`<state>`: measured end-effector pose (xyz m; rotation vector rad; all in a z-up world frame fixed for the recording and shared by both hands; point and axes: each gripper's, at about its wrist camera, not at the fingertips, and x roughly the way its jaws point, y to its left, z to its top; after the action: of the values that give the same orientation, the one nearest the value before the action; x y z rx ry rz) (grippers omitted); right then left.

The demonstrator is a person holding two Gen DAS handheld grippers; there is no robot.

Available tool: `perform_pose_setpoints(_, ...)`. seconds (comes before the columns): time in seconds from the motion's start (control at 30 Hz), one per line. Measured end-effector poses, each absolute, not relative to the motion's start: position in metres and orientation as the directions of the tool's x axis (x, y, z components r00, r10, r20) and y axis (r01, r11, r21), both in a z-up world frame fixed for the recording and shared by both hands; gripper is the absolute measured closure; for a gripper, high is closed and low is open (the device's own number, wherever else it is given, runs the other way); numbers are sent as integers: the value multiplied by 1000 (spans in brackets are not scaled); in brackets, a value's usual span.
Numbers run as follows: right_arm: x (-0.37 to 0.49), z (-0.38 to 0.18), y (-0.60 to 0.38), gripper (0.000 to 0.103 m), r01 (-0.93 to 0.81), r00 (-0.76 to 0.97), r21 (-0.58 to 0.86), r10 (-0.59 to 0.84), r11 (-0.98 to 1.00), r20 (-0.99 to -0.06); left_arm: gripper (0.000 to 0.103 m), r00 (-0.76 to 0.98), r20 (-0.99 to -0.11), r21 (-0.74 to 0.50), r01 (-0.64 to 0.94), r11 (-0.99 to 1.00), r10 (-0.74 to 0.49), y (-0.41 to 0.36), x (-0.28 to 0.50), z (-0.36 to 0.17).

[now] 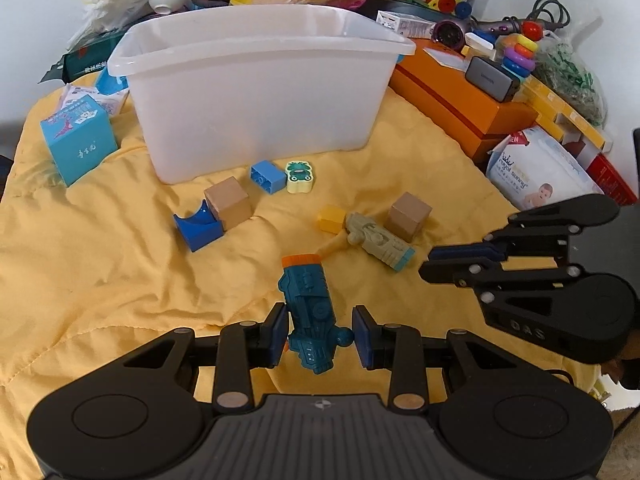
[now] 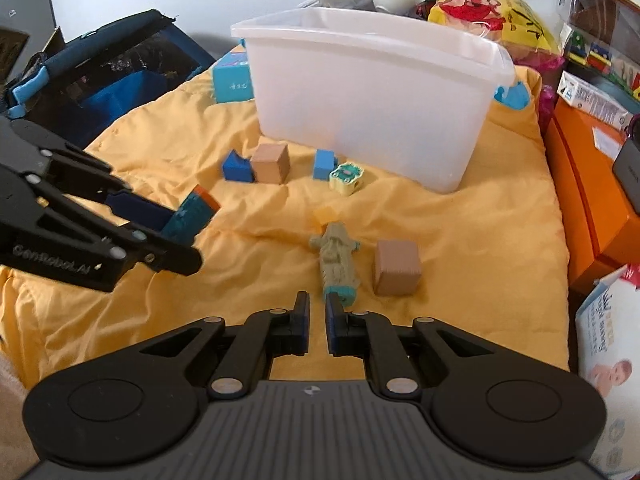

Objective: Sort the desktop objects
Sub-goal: 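Grasp the teal figure with the left tool while the right tool grasps the beige toy car, then lift both toys over the white bin and open both tools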

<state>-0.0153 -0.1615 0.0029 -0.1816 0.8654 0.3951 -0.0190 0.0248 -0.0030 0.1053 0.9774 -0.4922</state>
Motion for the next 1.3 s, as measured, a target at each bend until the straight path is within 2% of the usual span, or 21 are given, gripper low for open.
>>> perform_pose_setpoints(0.03, -11, 2, -161, 89, -404, 588, -2, 258, 915, -767, 65, 458, -816, -134, 444, 886, -353, 25, -19, -3)
perform_pose_setpoints(0.07, -6, 0, -160, 75, -393, 599, -8, 249, 920, -761, 65, 459, -815, -134, 444, 886, -353, 25, -19, -4)
perform_pose_setpoints(0.1, 0, -2, -158, 56, -385, 603, -11, 242, 923, -760, 65, 460, -815, -134, 444, 886, -353, 25, -19, -4)
perform_pose_setpoints(0.13, 6, -4, -156, 51, -384, 602, -9, 243, 923, -760, 65, 460, -814, -134, 444, 886, -354, 25, -19, -3)
perform_pose_setpoints(0.23, 21, -14, -152, 52, -396, 575, 15, 261, 918, -775, 64, 460, -815, -133, 442, 887, -352, 25, -18, -4)
perform_pose_setpoints(0.37, 36, -30, -148, 57, -388, 541, 18, 244, 921, -805, 64, 460, -815, -136, 440, 888, -352, 27, -15, -4)
perform_pose_setpoints(0.4, 37, -31, -150, 61, -384, 539, 37, 256, 923, -803, 64, 462, -814, -137, 439, 888, -353, 28, -14, -4)
perform_pose_setpoints(0.47, 36, -25, -152, 76, -391, 527, 51, 268, 919, -807, 65, 467, -810, -137, 438, 888, -355, 30, -11, 0)
perform_pose_setpoints(0.63, 19, 18, -155, 76, -437, 591, 5, 291, 900, -752, 64, 519, -769, -134, 439, 888, -373, 35, 0, 30)
perform_pose_setpoints(0.83, 30, 93, -169, 76, -398, 740, -53, 286, 916, -609, 64, 625, -645, -142, 467, 873, -440, 39, 32, 100)
perform_pose_setpoints(1.07, 83, 151, -176, 76, -307, 847, -88, 230, 948, -480, 64, 755, -510, -21, 468, 884, -412, 21, 87, 161)
perform_pose_setpoints(1.17, 113, 155, -174, 76, -278, 847, -57, 217, 959, -486, 64, 808, -490, 76, 413, 908, -326, 9, 114, 157)
perform_pose_setpoints(1.3, 151, 135, -165, 76, -247, 815, -56, 176, 968, -552, 64, 784, -563, 94, 374, 923, -260, -4, 156, 121)
